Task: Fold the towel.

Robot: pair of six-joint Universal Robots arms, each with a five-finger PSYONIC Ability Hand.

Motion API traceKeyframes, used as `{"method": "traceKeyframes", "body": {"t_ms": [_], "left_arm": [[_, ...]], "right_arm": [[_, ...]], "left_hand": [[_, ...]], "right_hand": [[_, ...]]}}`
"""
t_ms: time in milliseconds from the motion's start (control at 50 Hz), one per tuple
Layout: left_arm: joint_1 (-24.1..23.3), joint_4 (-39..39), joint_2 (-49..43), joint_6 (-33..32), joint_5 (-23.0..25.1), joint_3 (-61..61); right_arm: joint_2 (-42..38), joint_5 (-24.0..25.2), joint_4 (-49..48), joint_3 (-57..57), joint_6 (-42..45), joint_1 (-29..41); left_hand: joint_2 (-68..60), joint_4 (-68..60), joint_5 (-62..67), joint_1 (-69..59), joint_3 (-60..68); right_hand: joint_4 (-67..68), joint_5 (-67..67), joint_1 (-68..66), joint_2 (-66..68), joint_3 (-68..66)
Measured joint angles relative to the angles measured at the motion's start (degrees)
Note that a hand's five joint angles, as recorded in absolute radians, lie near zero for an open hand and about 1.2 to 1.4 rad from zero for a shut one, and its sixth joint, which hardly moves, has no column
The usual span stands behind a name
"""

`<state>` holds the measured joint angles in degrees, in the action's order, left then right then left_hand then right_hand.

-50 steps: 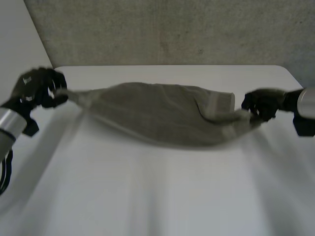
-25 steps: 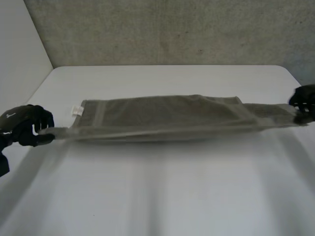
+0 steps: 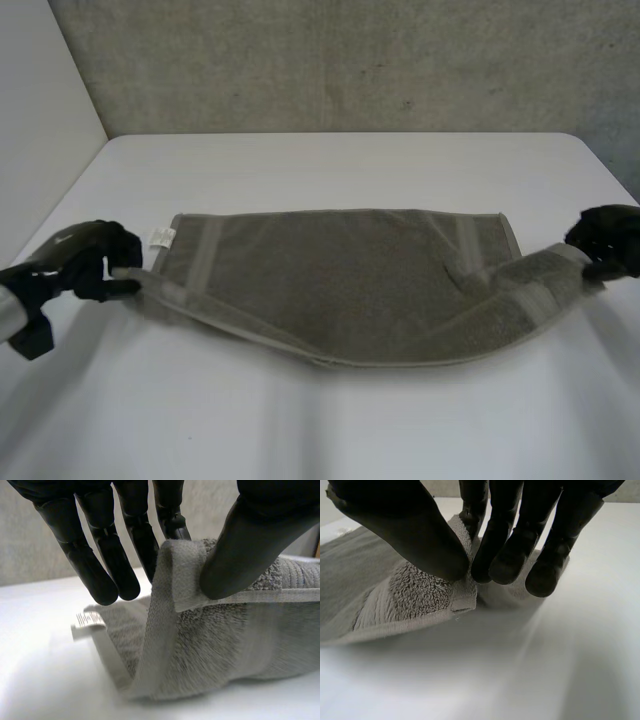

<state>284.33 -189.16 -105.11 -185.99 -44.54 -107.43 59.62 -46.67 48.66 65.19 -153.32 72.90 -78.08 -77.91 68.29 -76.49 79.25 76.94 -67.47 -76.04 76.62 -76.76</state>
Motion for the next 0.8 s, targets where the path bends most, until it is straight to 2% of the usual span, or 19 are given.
{"method": "traceKeyframes", "body": {"t_ms": [140,280,420,560,760,800], "left_arm": [[-5.1,-0.3,-11.7,0.9,-8.8,11.7],[-9.1,-0.7,-19.1,5.2,-14.6,22.9],[-13.0,-3.3,-24.1,9.3,-18.8,31.6],[-16.4,-4.9,-29.5,11.4,-21.7,38.9],[-18.5,-5.6,-35.6,11.5,-26.7,45.6],[-18.5,-6.1,-36.5,11.6,-28.0,46.5]], "right_arm": [[-10.3,-2.6,-2.8,-14.5,-11.5,4.7],[-20.6,-6.0,-4.4,-30.1,-23.2,7.8],[-27.6,-8.6,-8.0,-40.0,-32.8,9.9],[-31.5,-11.5,-12.0,-44.2,-37.4,11.8],[-34.9,-14.1,-15.6,-46.3,-38.0,13.1],[-35.7,-14.9,-15.9,-46.9,-38.0,13.2]], "left_hand": [[0.0,0.0,0.0,0.0,0.0],[0.0,0.0,0.0,0.0,0.0],[0.0,0.0,0.1,0.0,0.0],[0.0,0.0,0.1,0.0,0.0],[0.0,0.0,0.1,0.0,0.0],[0.0,0.0,0.1,0.0,0.0]], "right_hand": [[0.0,0.0,0.0,0.0,0.0],[0.0,0.0,0.0,0.0,0.0],[0.0,0.0,0.0,0.0,0.0],[0.0,0.0,0.0,0.0,0.0],[-0.1,0.2,0.0,0.0,0.1],[-9.7,10.3,9.0,-9.6,9.3]]}}
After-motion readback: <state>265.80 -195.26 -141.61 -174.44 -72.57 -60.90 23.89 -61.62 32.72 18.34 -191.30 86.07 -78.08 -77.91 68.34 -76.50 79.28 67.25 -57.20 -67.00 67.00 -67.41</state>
